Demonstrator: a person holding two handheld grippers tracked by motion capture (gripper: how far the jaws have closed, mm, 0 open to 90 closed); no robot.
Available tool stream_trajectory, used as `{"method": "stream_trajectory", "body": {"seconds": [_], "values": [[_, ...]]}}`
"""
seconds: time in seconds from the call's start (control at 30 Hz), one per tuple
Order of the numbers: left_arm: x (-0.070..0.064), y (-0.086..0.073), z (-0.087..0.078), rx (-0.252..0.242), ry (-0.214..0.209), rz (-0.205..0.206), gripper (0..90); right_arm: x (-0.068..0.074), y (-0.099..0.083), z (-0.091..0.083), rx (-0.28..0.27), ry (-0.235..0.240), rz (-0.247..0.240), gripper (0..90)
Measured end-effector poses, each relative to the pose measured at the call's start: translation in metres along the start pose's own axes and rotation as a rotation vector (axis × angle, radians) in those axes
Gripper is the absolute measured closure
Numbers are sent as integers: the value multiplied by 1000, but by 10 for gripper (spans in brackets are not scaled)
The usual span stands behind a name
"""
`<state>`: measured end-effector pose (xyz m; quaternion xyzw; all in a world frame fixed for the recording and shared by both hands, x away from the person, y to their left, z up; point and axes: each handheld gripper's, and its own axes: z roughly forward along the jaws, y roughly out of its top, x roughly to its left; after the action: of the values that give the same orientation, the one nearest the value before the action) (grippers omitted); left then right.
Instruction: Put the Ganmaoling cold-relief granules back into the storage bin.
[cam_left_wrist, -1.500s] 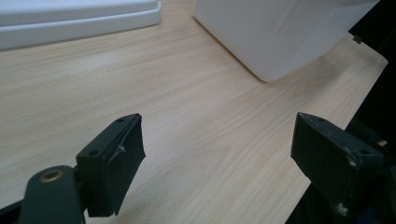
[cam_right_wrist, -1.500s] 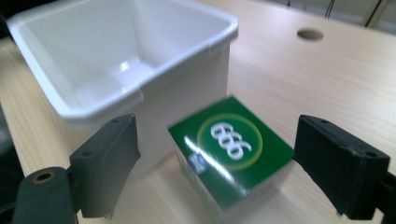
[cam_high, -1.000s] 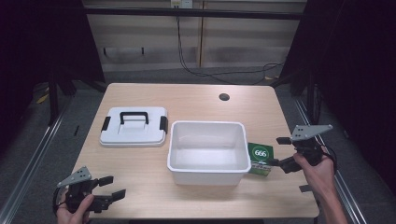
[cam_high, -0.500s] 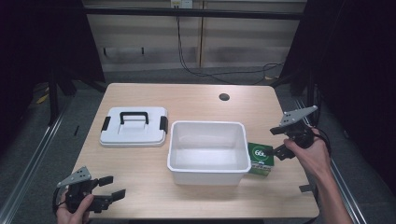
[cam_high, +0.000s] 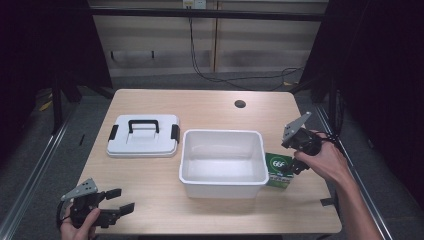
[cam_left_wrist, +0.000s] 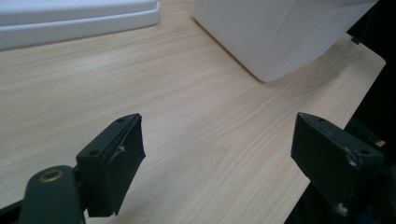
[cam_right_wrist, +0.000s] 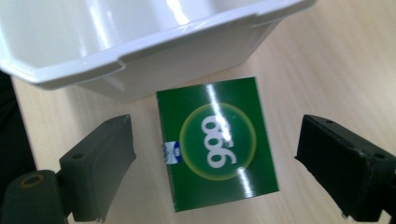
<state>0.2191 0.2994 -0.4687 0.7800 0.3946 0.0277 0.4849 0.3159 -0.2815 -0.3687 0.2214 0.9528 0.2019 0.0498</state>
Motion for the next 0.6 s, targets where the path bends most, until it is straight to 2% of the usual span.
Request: {"method": "stream_trajectory", "body": {"seconds": [0.1, 0.27, 0.6], "values": [[0, 0, 0, -3, 1, -1, 171, 0, 4, 5, 53, 12, -34, 104], [0, 0, 0, -5, -2, -4, 171, -2, 10, 13, 93, 27, -76, 102], [0, 0, -1, -8, -4, -2, 169, -7, 12, 29, 205, 44, -102, 94]]}}
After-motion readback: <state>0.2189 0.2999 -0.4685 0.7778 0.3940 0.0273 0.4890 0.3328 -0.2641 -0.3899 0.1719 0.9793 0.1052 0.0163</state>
